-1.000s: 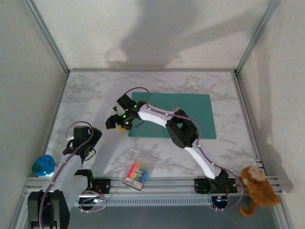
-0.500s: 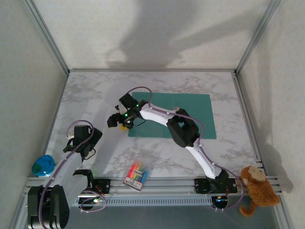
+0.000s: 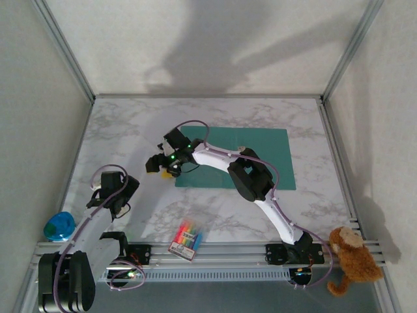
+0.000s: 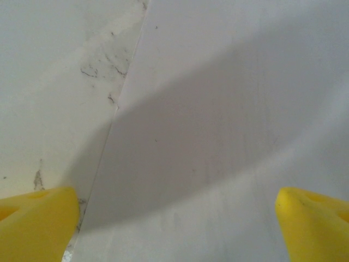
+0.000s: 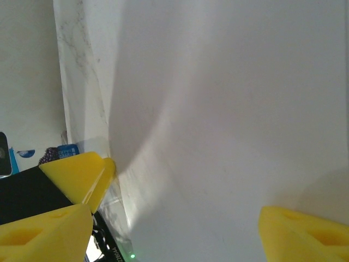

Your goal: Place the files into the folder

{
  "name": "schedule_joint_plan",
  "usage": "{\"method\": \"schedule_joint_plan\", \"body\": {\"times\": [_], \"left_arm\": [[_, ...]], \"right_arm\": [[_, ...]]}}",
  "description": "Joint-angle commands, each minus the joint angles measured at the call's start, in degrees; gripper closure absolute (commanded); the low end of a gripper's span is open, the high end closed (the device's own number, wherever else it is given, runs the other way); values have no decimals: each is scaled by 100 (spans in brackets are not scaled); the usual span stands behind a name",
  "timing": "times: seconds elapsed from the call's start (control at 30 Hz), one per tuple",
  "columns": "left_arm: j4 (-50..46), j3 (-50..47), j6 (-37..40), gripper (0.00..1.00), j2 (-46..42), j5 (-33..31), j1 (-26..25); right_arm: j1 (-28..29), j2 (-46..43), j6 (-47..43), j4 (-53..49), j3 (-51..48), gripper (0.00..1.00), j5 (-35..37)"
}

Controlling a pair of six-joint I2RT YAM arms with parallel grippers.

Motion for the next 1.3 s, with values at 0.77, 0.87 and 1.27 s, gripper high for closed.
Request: {"method": "schedule_joint_plan", "body": {"times": [0.77, 0.87, 1.27], "left_arm": [[300, -242, -85, 14, -518, 1192, 20], [249, -264, -136, 16, -606, 1159, 19], [176, -249, -187, 24, -656, 1099, 12]], "right_arm": [[275, 203, 673, 494, -435, 20, -148], [281, 200, 676, 490, -434, 20, -129], [226, 71, 638, 510, -599, 20, -70]]}}
